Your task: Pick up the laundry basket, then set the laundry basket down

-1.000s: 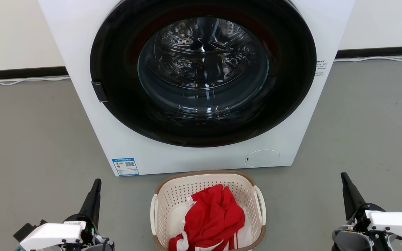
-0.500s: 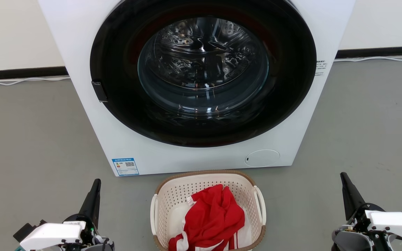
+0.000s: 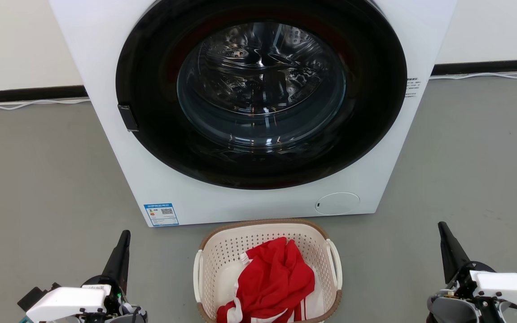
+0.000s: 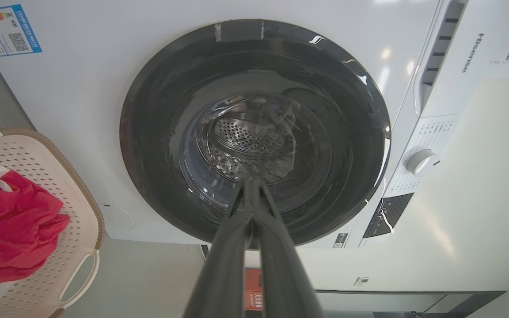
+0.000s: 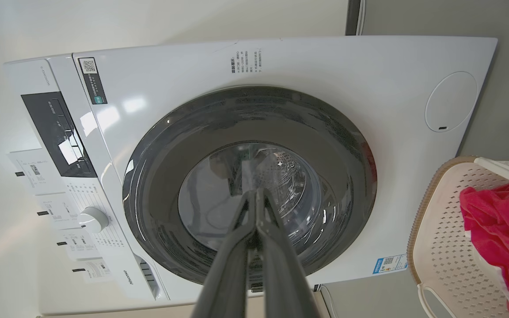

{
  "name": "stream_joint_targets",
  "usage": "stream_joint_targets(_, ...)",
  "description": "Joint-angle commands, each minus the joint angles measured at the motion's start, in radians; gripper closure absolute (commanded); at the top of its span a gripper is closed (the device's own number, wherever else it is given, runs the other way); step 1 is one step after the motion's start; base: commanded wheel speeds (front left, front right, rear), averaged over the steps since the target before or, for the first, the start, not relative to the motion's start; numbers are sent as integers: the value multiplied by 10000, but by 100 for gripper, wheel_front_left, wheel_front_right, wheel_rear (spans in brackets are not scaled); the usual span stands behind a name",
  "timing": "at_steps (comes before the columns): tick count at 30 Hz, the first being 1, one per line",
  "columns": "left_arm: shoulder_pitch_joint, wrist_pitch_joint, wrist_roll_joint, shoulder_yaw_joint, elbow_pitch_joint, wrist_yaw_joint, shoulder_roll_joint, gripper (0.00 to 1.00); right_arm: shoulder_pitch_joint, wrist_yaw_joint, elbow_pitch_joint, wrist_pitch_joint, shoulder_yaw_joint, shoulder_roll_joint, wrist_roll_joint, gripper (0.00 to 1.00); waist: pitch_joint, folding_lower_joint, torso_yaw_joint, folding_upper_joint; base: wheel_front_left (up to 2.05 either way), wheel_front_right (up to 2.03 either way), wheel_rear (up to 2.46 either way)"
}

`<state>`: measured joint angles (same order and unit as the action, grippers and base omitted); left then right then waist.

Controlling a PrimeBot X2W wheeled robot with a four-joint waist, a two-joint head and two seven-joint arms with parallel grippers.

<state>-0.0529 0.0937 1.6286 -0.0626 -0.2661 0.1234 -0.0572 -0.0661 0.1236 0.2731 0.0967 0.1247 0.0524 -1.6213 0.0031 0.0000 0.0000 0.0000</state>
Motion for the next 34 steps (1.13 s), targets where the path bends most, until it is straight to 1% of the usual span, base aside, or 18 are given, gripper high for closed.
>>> stream_joint_targets(1,-535,49,-49,-330,217,73,-64,100,-409,71,-289,88,-205,51,48,100,0,0,0,0,0,0,0)
stream_joint_targets(34,-541,104,-106,-398,214,73,-16,100,-413,71,-287,120,-165,24,82,100,0,0,0,0,0,0,0)
